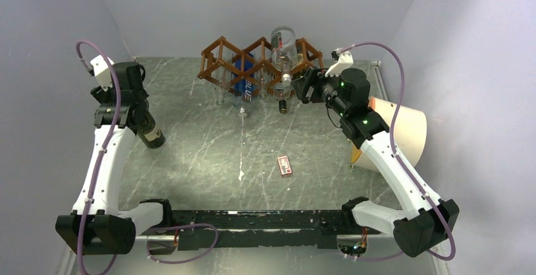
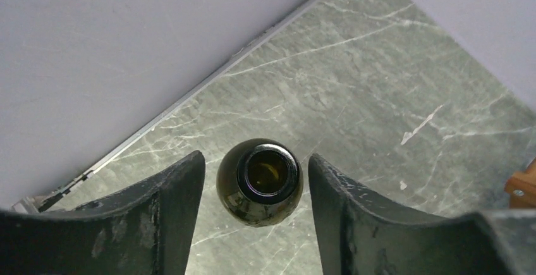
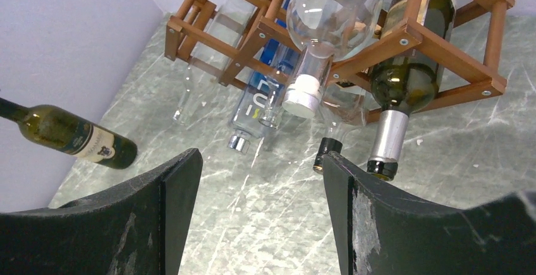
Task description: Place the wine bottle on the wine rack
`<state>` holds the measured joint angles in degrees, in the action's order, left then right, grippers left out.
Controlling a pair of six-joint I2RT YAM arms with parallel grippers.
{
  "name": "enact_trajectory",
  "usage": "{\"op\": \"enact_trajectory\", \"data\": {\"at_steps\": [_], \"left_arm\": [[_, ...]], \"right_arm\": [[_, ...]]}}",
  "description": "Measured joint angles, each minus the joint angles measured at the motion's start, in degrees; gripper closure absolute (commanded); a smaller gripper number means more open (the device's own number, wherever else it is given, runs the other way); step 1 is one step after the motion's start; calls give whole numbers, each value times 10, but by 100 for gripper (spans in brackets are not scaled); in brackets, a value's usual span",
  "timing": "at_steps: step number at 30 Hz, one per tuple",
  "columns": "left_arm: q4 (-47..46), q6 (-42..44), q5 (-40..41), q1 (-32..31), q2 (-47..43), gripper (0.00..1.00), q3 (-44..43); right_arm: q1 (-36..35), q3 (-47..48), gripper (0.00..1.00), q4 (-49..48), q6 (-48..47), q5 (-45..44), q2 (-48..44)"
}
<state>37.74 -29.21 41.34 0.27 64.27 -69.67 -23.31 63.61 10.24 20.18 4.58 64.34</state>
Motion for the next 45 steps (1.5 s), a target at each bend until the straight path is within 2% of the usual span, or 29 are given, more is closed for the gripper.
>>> {"op": "enact_trajectory", "data": {"at_steps": [4, 7, 11, 19, 24, 28, 33, 37, 45], "left_arm": [[1, -2, -9, 0, 3, 73, 6], [0, 9, -21, 0, 1, 92, 6], [0, 51, -81, 0, -9, 93, 6], [0, 162, -355, -12, -31, 93, 1], [12, 217, -468, -59, -24, 93, -24], [20, 258, -523, -109, -19, 93, -43], [27, 302, -593, -170, -19, 93, -44], [33, 324, -626, -204, -19, 93, -44], [42, 358, -690, -228, -24, 93, -35]], "right_arm": [[0, -1, 27, -1, 4, 0, -4], [0, -1, 27, 1, 2, 0, -5], [0, -1, 27, 7, -8, 1, -5], [0, -4, 25, 4, -16, 66, -11], [-5, -11, 19, -16, -29, 140, -12], [-46, -51, 17, -66, -50, 169, -23], [-158, -90, 16, -138, -84, 149, -11], [-222, -91, 16, -204, -102, 127, 42], [-291, -90, 22, -293, -125, 111, 152]]}}
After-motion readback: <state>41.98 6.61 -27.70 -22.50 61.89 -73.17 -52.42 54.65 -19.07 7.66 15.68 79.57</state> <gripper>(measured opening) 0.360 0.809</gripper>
